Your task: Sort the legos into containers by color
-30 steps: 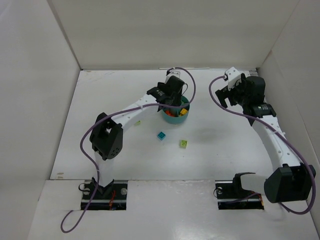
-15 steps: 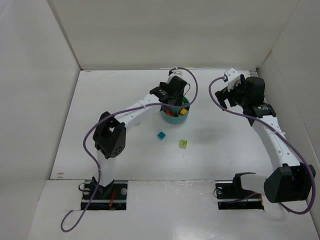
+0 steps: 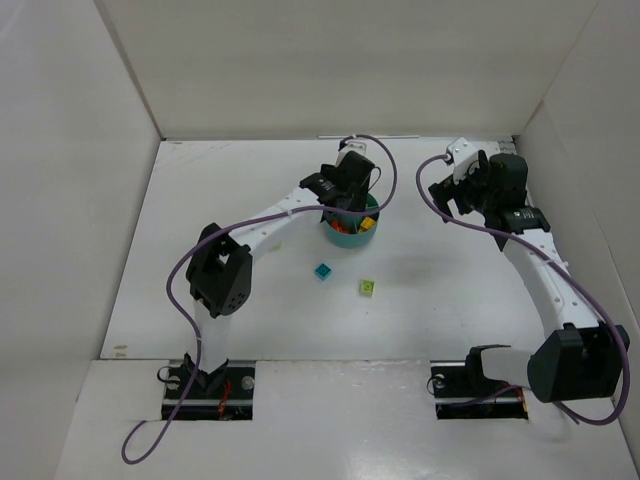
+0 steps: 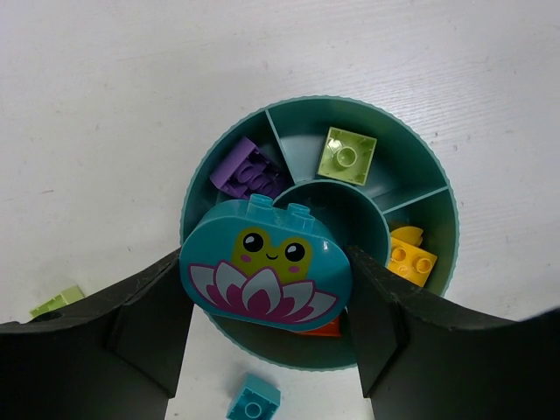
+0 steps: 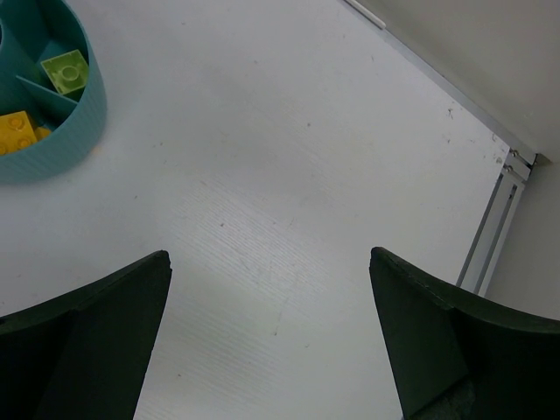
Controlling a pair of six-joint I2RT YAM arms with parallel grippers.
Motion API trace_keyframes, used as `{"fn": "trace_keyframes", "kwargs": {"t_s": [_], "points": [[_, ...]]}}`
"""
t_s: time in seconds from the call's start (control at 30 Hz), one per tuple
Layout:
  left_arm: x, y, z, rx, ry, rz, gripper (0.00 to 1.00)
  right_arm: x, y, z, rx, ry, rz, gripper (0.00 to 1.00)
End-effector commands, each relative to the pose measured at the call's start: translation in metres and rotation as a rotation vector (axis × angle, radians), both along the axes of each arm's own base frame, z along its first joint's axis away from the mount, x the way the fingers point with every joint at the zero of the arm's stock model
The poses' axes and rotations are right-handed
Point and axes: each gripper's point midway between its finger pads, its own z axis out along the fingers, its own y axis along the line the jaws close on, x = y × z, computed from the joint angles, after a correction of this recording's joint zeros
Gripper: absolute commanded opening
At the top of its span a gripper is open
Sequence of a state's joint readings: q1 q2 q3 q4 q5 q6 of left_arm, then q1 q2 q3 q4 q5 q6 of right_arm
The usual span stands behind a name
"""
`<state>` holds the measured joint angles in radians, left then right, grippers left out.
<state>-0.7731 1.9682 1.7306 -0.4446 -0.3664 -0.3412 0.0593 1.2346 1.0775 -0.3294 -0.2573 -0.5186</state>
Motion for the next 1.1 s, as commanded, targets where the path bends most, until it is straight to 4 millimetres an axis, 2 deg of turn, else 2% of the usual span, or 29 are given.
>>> {"fn": "trace_keyframes", "kwargs": {"t_s": [0.0,0.13,0.17,0.43,0.57,0.7,0.73,0.8,0.83,0.9,1.07], "points": [[0.008,-0.012,0.026,-0.055,-0.057,-0.009,0.3,0.002,0.001,0.004,0.009,-0.018,0.01,1.0],[0.009,-0.01,0.026,-0.05,-0.062,-0.001,0.36,0.002,0.001,0.004,0.009,-0.018,0.01,1.0],[0.008,-0.01,0.018,-0.037,-0.049,-0.002,0.37,0.002,0.001,0.004,0.009,-0.018,0.01,1.0],[0.008,-0.012,0.013,-0.042,-0.037,-0.002,0.4,0.002,0.001,0.004,0.001,-0.021,0.014,1.0],[0.01,-0.012,0.015,-0.044,-0.048,0.004,0.5,0.002,0.001,0.004,0.001,-0.021,0.014,1.0],[0.009,-0.013,0.014,-0.048,-0.043,-0.002,0.52,0.001,0.001,0.002,0.001,-0.012,0.014,1.0],[0.009,-0.013,0.02,-0.056,-0.051,-0.002,0.54,0.001,0.001,0.002,0.001,-0.012,0.014,1.0],[0.008,-0.011,0.016,-0.05,-0.044,-0.002,0.62,0.001,0.001,0.002,0.001,-0.012,0.014,1.0],[0.004,-0.015,0.021,-0.057,-0.051,-0.011,0.64,0.001,0.001,0.002,0.001,-0.012,0.014,1.0],[0.003,-0.013,0.018,-0.051,-0.045,-0.011,0.66,0.001,0.001,0.002,0.001,-0.012,0.014,1.0],[-0.001,-0.016,0.027,-0.064,-0.058,-0.02,0.67,0.0,0.002,0.002,0.005,-0.012,0.022,1.0]]}}
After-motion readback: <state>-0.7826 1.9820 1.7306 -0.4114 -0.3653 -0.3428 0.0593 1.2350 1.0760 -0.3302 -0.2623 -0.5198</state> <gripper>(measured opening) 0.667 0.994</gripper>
